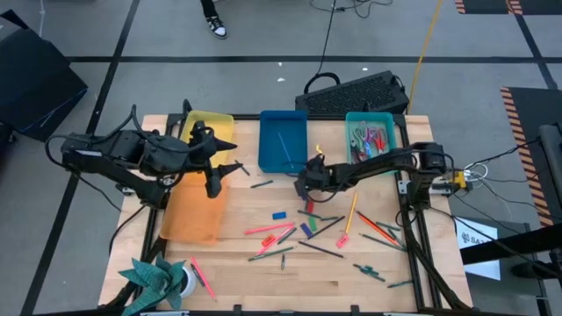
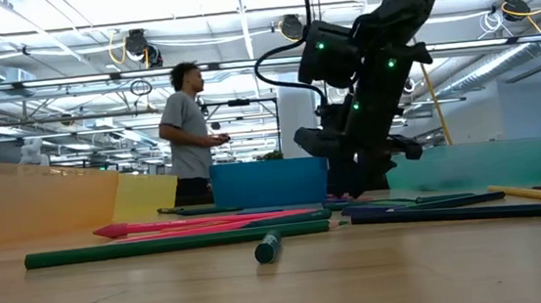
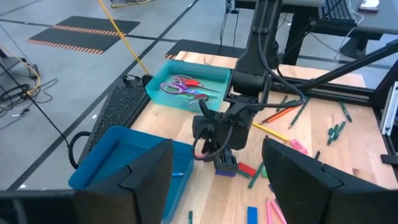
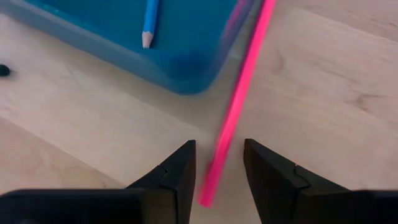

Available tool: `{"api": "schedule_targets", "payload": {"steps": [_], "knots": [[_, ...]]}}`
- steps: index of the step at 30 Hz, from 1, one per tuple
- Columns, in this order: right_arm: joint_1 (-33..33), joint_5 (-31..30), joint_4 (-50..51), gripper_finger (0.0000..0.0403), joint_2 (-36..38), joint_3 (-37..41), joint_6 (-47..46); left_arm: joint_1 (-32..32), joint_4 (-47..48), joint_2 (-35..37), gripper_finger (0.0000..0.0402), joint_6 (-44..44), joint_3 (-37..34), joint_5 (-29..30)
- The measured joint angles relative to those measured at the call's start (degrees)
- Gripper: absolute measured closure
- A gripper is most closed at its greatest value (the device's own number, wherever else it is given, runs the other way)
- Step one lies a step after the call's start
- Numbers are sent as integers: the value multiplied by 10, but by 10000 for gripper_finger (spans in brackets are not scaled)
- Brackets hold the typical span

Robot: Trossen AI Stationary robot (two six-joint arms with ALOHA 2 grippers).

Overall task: Sort crayons/erasers/pens/pencils in bins
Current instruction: Put the top pink pencil into the blue bin

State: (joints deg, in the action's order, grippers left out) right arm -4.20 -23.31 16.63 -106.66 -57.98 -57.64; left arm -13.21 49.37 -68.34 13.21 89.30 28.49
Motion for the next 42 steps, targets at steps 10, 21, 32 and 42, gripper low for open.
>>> {"api": "schedule_targets", "payload": {"steps": [10, 21, 32, 42], "knots": [[2, 2, 57, 332, -3, -4, -3, 0, 0, 0, 151, 6, 0, 0], [1, -7, 80, 385, 2, -3, -15, 0, 0, 0, 151, -1, 0, 0], [-20, -17, 138, 384, 96, 1, -17, 0, 2, 0, 151, -9, 0, -1], [-57, -30, 23, 387, 151, -106, 119, 0, 15, 0, 151, -24, 0, -2]]}}
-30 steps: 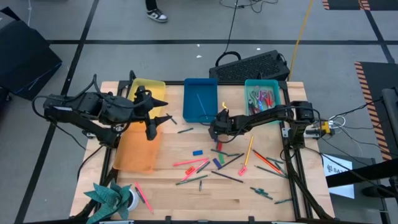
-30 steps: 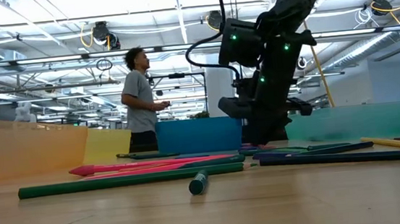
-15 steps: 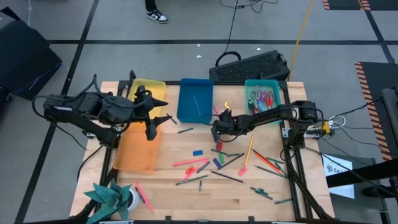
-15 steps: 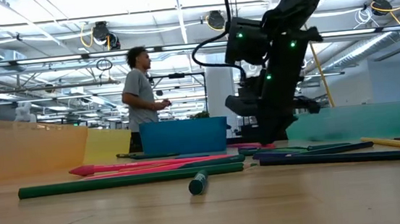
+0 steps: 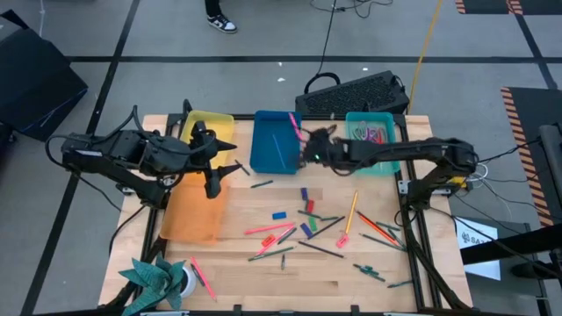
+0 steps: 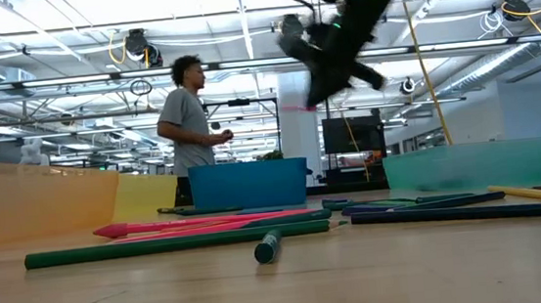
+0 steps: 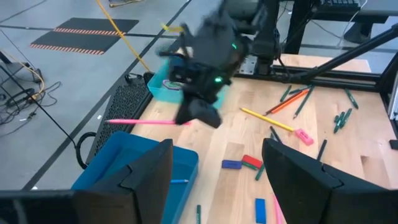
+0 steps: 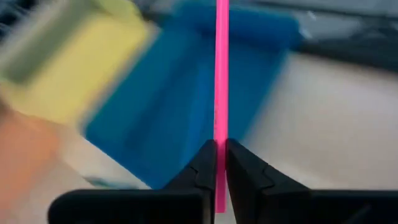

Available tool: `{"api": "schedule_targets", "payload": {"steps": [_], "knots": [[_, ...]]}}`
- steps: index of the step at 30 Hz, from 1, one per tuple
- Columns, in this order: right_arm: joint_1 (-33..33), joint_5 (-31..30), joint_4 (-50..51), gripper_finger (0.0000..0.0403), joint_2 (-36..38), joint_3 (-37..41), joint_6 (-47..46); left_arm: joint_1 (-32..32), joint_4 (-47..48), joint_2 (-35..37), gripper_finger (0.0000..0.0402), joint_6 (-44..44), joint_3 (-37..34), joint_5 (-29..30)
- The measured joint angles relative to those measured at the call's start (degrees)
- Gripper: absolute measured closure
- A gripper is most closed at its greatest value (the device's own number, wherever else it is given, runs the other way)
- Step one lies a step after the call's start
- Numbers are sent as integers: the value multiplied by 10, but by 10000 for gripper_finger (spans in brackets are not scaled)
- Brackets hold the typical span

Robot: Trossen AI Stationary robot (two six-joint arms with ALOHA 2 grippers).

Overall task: Sort crayons/erasers/pens/pencils in bins
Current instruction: Put the top pink pencil into the blue bin, then put the yellow pencil into the blue bin

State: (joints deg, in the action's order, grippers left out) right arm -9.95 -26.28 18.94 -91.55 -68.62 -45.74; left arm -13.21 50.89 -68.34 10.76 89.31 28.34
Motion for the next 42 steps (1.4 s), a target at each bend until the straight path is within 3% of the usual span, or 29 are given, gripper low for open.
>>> {"api": "schedule_targets", "payload": {"steps": [8, 16, 22, 26, 29, 33, 36, 42], "knots": [[-13, 26, 77, 388, -194, -226, 75, 0, 1, 0, 151, 2, 0, 0], [-29, 60, 138, 384, -295, -253, 45, 0, 4, 0, 151, 14, 0, 0], [-33, 86, 135, 330, -307, -253, 44, 0, 4, 0, 151, 13, 0, 0], [-24, 85, 141, 285, -263, -253, 62, 0, 5, 0, 151, 13, 0, 0], [4, 83, 202, 268, -209, -254, 55, 0, 11, 0, 151, 13, 0, 0], [92, 47, 338, 269, -141, -254, -35, 0, 27, 0, 151, 15, 0, 0], [179, 40, 413, 273, -98, -236, -185, 0, 35, 0, 151, 18, 0, 0], [313, 60, 423, 269, -36, -134, -463, 0, 33, 0, 151, 4, 0, 0]]}}
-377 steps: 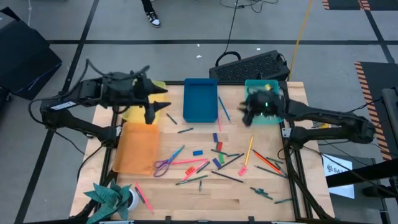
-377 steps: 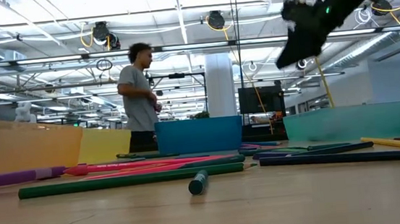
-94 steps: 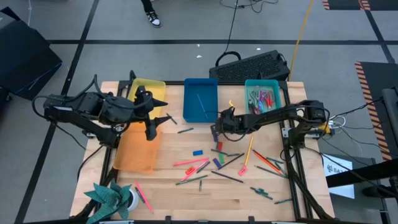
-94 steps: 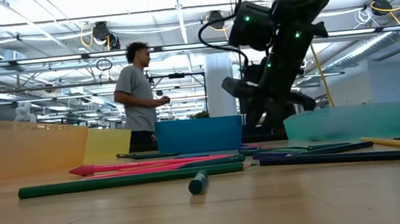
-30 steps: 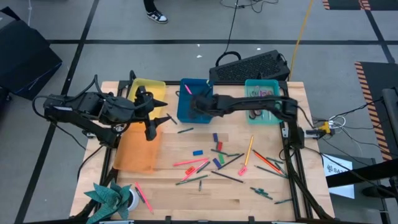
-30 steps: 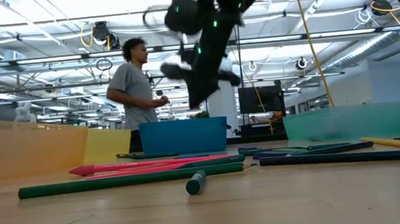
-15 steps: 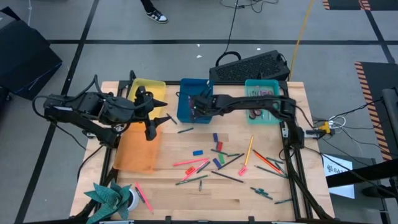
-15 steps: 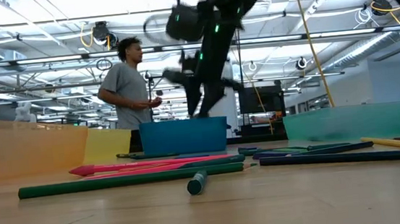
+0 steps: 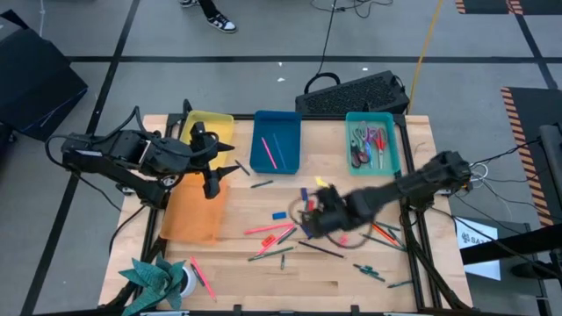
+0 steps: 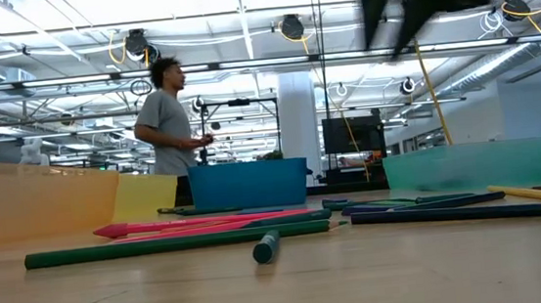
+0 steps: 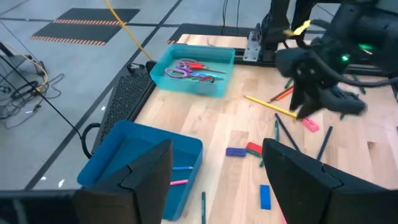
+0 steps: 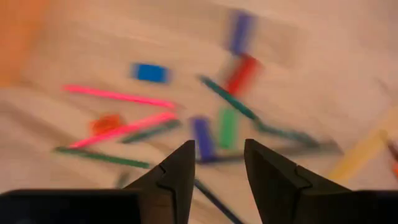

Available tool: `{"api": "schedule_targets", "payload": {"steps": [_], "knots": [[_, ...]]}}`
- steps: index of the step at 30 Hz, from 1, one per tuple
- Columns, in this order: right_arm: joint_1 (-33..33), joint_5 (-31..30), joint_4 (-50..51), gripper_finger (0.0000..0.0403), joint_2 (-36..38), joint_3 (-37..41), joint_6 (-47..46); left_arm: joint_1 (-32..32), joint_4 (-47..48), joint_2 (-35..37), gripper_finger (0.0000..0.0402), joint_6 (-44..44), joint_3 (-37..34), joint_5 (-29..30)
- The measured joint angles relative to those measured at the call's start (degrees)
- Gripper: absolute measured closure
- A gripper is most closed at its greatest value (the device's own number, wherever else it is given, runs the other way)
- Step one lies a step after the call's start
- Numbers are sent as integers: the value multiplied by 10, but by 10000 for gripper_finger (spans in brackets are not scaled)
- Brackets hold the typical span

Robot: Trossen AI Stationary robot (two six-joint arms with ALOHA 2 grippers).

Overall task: Sort crayons/erasers/pens/pencils in bins
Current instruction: Put the yellow pencil into the blue bin

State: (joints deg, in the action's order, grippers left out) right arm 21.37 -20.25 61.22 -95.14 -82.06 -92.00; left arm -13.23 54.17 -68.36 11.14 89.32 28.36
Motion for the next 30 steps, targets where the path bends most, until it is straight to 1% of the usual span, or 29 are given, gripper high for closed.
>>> {"api": "schedule_targets", "payload": {"steps": [3, 4, 6, 8, 10, 14, 16, 18, 23, 26, 30], "knots": [[14, 33, 44, 267, 31, 83, -149, 0, -5, 0, 151, -7, 0, 0], [14, 48, 52, 267, 41, 114, -181, 0, -7, 0, 151, -9, 0, 0], [9, 57, 47, 267, 61, 177, -223, 0, -8, 0, 151, -9, 0, 0], [-5, 67, 19, 268, 82, 238, -246, 0, -8, 0, 151, -9, 0, 0], [-23, 79, -24, 268, 98, 294, -248, 0, -8, 0, 151, -6, 0, 0], [-57, 83, -122, 268, 116, 374, -241, 0, -8, 0, 151, 0, 0, 0], [-77, 83, -153, 268, 116, 395, -227, 0, -8, 0, 151, 6, 0, 0], [-95, 81, -163, 268, 115, 407, -213, 0, -8, 0, 151, 8, 0, 1], [-136, 88, -173, 272, 110, 408, -178, 0, -9, 0, 151, 9, 0, 2], [-149, 98, -173, 290, 103, 408, -172, 1, -9, 0, 151, 9, 0, 2], [-150, 102, -173, 330, 90, 407, -183, 1, -9, 0, 151, 9, 0, 6]]}}
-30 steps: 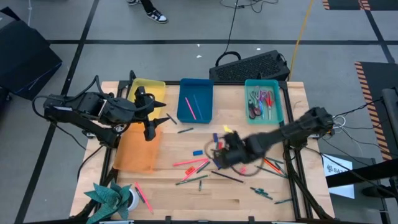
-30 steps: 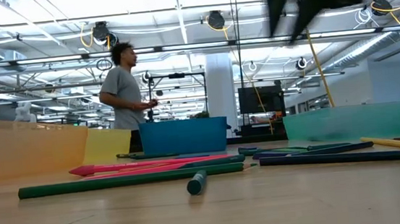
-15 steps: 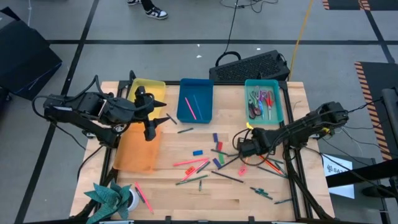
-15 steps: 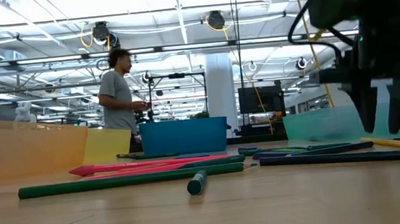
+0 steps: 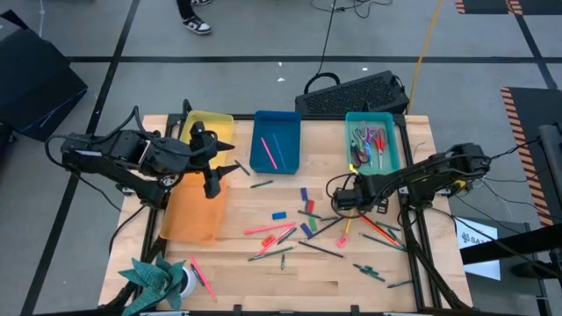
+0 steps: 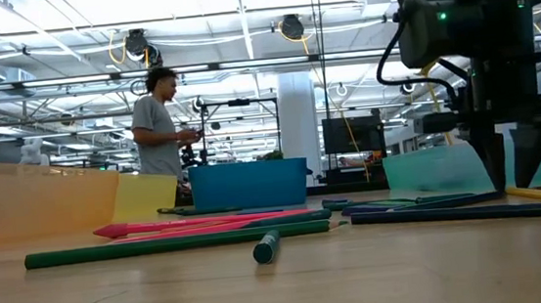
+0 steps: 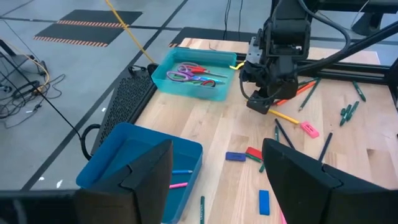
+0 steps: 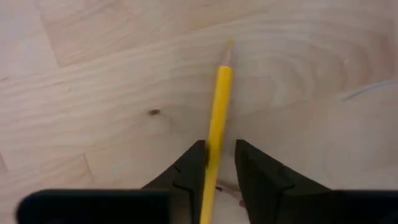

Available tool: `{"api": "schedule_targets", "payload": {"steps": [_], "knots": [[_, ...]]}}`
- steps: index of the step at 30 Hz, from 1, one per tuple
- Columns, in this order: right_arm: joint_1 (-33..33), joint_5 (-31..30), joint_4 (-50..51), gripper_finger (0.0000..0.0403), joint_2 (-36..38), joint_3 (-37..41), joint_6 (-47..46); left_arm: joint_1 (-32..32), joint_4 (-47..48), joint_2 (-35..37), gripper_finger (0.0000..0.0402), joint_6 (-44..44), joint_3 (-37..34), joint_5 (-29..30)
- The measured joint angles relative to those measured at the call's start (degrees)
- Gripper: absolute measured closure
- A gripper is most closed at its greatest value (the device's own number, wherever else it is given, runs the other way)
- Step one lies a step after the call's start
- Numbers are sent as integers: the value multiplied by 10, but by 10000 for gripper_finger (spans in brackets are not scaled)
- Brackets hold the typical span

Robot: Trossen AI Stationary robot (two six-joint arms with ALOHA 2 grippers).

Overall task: Sort crayons/erasers/pens/pencils in bins
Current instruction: Put the yellow pencil into the blue bin

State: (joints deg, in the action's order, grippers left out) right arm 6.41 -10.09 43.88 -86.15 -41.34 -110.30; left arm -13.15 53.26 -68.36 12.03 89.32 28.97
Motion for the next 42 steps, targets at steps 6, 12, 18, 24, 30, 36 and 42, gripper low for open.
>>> {"api": "schedule_targets", "payload": {"steps": [6, 12, 18, 24, 30, 36, 42], "knots": [[3, -5, -10, 383, -6, -3, -14, 0, 0, 0, 151, -3, 0, 0], [3, -34, -12, 384, -11, -28, -15, 0, 0, 0, 151, -11, 0, 0], [-5, -89, 4, 383, -8, -140, 68, 0, 3, 0, 151, -14, 0, -1], [-58, -152, -9, 386, -21, -292, 273, 0, 5, 0, 151, -15, 0, -3], [-165, -122, -95, 387, -107, -438, 508, 0, 5, 0, 151, -14, 0, -4], [-235, -62, -118, 387, -271, -580, 640, 0, -1, 0, 151, -5, 0, -4], [-260, -60, -111, 386, -371, -602, 679, 0, -2, 0, 151, 17, 0, -4]]}}
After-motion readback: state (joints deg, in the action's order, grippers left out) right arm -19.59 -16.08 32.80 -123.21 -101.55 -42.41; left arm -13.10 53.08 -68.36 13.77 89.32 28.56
